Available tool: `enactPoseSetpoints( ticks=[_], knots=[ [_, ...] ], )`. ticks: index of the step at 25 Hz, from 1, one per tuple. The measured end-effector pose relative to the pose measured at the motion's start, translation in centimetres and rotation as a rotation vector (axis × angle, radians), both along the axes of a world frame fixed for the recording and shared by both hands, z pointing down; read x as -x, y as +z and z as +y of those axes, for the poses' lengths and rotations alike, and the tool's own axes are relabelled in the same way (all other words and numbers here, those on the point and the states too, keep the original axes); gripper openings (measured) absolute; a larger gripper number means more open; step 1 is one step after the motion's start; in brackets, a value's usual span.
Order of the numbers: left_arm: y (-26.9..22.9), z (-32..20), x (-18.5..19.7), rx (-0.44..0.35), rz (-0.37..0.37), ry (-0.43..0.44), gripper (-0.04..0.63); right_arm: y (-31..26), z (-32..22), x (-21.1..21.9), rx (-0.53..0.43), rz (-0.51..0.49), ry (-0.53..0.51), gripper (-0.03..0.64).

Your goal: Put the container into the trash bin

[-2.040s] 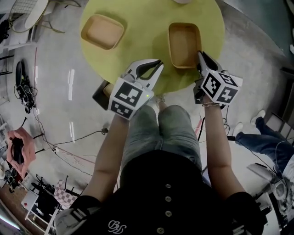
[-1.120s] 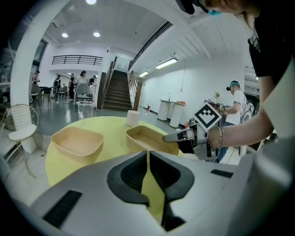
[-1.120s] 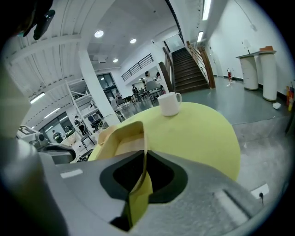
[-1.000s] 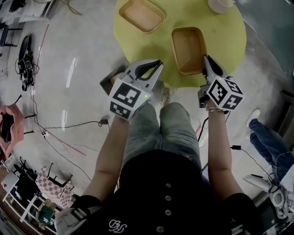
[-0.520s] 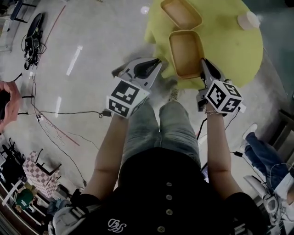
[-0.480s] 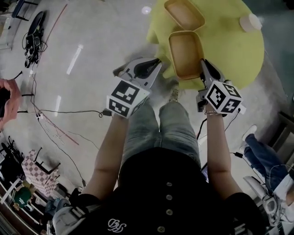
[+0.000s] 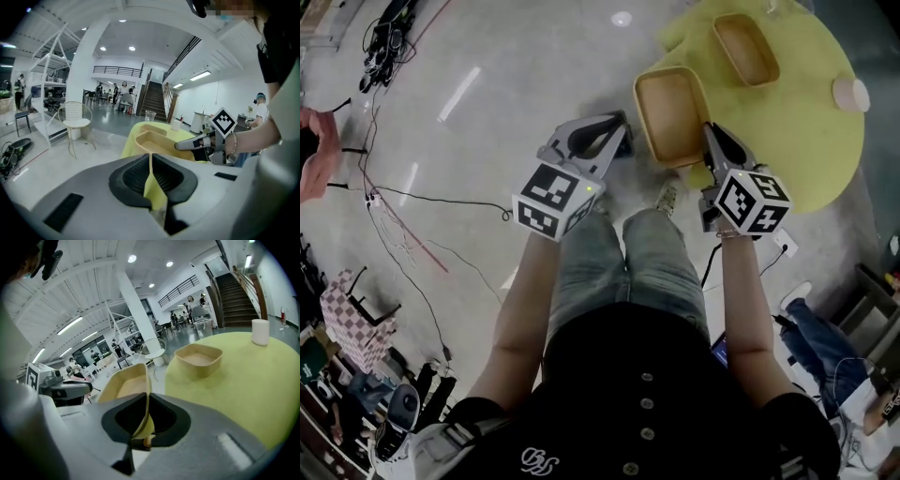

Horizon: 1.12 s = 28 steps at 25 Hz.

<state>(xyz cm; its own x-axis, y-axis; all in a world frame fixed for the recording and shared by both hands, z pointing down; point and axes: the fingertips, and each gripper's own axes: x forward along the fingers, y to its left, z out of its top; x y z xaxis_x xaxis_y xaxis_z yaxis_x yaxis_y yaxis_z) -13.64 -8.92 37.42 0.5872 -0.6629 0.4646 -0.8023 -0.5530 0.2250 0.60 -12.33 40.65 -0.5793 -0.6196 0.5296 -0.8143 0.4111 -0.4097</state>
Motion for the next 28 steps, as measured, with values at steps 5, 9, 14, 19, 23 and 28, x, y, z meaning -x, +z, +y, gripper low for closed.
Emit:
enactPoseSetpoints(
  ticks=[5,9,14,19,23,28],
  knots=[
    [0.7,1.4,5.4,0.024,0.015,-0.083,0.028,0.1,0.1,5.7,0.010,-0.008,-0.071,0.021],
    [1.5,2.5,8.9,0.041,0.027,-0.142,0.028,0.8,0.6,9.5,0.025,-0.022,-0.110,0.021],
    [3.0,3.6,13.3,0.058,0.036,-0.242,0.028,2.0,1.5,13.1,0.038,-0.023,-0.164,0.021],
    [5.0,4.8,15.8,0.087,0.049,-0.298,0.026,3.8,2.5,15.5,0.063,-0.015,-0.216,0.021],
    [6.8,5.7,16.5,0.119,0.070,-0.324,0.028,5.6,3.0,16.9,0.082,0.003,-0.260,0.021],
    [9.0,6.2,16.5,0.151,0.095,-0.346,0.026,8.1,3.2,17.9,0.076,0.049,-0.340,0.021]
  ],
)
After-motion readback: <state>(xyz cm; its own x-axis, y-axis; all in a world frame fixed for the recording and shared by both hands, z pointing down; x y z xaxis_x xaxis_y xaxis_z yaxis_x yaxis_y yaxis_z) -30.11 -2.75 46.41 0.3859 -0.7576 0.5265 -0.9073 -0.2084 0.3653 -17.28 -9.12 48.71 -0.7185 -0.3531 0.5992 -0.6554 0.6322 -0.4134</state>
